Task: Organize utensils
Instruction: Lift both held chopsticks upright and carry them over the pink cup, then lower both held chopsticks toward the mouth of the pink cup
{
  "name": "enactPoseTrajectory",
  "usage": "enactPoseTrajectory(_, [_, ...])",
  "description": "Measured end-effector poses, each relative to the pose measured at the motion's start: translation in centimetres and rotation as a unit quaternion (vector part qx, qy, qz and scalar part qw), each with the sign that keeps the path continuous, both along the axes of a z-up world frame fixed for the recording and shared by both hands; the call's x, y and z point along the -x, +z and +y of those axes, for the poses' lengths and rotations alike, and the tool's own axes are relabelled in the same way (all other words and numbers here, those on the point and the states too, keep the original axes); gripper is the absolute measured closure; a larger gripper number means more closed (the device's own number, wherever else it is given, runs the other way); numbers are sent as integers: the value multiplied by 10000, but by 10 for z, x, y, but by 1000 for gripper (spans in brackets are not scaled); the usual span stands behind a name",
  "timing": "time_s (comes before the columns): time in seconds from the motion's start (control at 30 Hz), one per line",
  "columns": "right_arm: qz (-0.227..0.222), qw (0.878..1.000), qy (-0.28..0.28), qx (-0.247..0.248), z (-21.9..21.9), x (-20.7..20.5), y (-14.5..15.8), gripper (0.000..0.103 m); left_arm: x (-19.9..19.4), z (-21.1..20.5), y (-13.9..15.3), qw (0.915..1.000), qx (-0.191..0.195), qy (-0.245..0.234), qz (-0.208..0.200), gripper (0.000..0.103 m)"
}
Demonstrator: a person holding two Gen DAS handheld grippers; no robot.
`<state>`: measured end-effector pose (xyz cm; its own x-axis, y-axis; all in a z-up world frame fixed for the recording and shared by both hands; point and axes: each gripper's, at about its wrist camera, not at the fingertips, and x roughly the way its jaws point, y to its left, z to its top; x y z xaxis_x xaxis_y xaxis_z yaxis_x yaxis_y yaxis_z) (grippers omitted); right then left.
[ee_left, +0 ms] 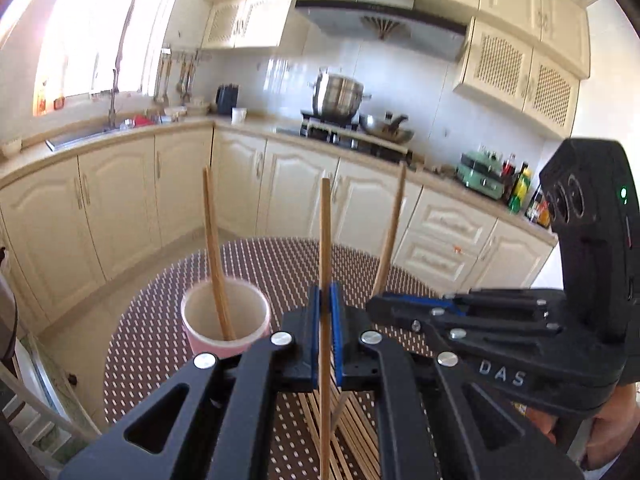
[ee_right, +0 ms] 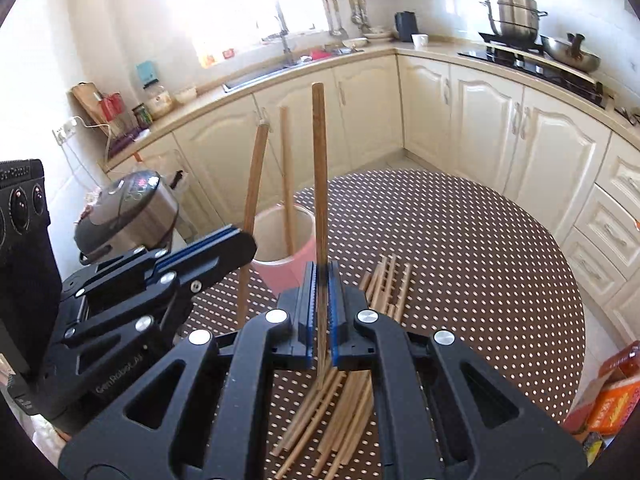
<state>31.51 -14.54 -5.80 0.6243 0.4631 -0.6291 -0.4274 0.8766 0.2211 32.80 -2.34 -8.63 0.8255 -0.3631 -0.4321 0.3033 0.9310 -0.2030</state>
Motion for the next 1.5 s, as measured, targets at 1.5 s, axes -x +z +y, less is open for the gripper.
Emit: enactPoseTrajectory(1.5, [-724,9965,-106,-393,52,-44,31,97,-44,55,11,9762,266,1331,-1691,97])
